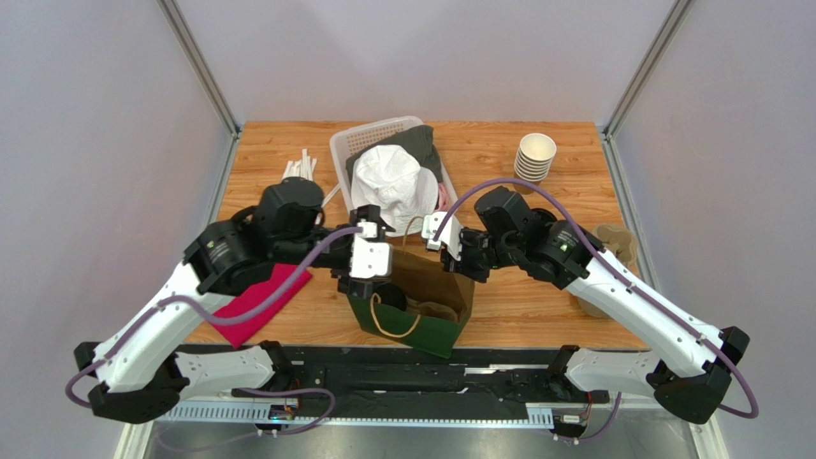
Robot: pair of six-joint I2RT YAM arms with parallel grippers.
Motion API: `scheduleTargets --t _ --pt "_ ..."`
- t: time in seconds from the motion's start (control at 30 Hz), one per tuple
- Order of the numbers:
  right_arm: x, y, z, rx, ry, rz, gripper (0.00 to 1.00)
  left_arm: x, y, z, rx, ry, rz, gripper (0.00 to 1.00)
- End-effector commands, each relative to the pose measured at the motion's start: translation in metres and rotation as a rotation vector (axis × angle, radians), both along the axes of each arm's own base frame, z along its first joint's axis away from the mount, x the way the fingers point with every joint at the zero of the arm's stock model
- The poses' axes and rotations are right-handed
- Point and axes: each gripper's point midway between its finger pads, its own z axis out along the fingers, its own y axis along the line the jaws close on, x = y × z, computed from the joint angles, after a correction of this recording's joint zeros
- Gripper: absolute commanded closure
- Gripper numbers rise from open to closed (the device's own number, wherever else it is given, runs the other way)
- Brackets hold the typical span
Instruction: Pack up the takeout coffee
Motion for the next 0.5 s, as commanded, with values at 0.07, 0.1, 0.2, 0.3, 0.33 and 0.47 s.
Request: scheduleTargets --t 0.07,0.1,0.2,0.3,0.33,0.47 --pt "0.003 -0.004 0.007 0.029 -0.017 -0.011 1.0 0.011 0.007 0.066 -0.235 0.051 0.146 0.06" --pt "0.004 -0.005 0.007 0.027 -0.019 -0.016 1.0 0.024 0.011 0.069 -0.252 0.087 0.214 0.01" --pt "0.007 -0.007 0.008 0.025 -0.021 -0.035 1.0 0.081 0.044 0.072 -0.339 0.279 0.528 0.01" --pt "0.013 -0.011 0.009 0.023 -0.022 -0.065 1.0 0.138 0.086 0.047 -0.359 0.449 0.819 0.01" --pt "0.015 -0.012 0.008 0.02 -0.02 -0.075 1.0 0.154 0.102 0.036 -0.349 0.477 0.914 0.01" --pt "0.024 -0.015 0.01 0.017 -0.016 -0.118 1.0 0.209 0.154 -0.032 -0.257 0.679 1.298 0.08"
